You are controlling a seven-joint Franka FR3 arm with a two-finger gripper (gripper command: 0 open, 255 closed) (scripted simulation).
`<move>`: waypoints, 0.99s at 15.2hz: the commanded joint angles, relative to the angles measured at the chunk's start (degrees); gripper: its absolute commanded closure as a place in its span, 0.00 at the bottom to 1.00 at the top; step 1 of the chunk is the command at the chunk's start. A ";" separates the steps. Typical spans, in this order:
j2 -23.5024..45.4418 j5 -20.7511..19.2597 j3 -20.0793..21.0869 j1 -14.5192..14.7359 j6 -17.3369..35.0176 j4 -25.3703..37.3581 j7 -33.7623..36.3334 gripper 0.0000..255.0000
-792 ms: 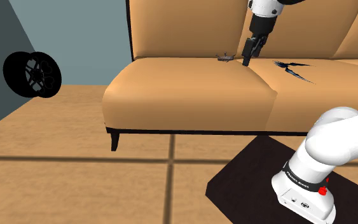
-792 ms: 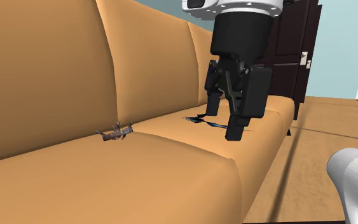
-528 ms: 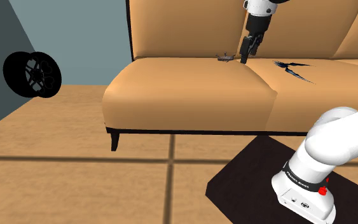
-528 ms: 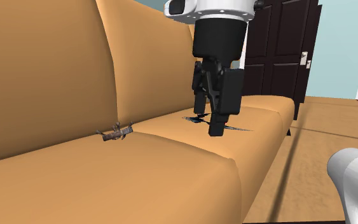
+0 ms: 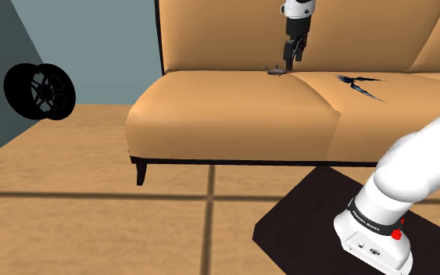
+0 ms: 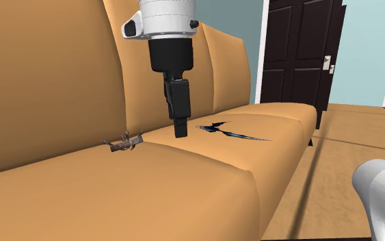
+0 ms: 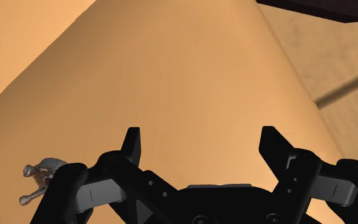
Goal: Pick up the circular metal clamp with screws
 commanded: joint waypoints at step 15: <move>46.25 -1.33 -4.63 -4.92 -15.75 52.53 -18.70 0.00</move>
